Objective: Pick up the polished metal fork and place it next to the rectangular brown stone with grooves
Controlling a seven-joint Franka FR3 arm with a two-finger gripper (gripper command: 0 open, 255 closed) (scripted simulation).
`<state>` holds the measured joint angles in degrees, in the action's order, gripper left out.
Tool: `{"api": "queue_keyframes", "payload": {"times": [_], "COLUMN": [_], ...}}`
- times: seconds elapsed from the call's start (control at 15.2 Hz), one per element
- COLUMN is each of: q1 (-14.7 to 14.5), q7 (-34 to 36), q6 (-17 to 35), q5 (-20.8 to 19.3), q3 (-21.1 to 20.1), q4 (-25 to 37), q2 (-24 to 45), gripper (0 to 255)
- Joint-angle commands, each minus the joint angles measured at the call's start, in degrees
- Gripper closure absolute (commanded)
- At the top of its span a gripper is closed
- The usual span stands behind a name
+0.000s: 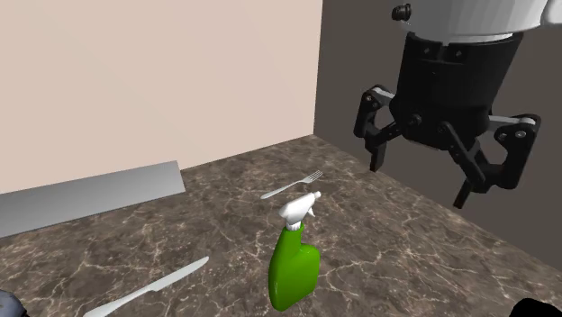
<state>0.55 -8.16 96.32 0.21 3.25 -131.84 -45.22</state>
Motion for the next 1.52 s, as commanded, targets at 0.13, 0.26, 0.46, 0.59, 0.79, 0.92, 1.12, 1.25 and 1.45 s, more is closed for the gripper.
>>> {"api": "queue_keyframes", "payload": {"times": [0.13, 0.26, 0.46, 0.59, 0.79, 0.92, 1.12, 1.25, 1.45], "q1": [-0.5, -1.0, -1.7, -2.1, -2.6, -2.8, -3.1, -3.1, -3.2], "q7": [2.8, 5.5, 9.6, 12.3, 16.4, 19.2, 23.5, 26.4, 31.1], "q6": [2.2, 4.4, 7.8, 10.1, 13.5, 15.7, 18.8, 20.8, 23.4], "q5": [1.1, 2.2, 3.6, 4.5, 5.4, 5.7, 5.8, 5.4, 4.1], "q3": [-2.2, -4.4, -7.7, -9.9, -13.1, -15.3, -18.4, -20.5, -23.4], "q4": [-1.2, -2.1, -2.8, -3.0, -2.5, -1.9, -0.3, 1.2, 3.9], "q2": [1.2, 2.8, 5.8, 8.1, 12.2, 15.2, 20.2, 23.9, 29.7], "gripper": [0, 0, 0, 0, 0, 0, 0, 0, 0]}}
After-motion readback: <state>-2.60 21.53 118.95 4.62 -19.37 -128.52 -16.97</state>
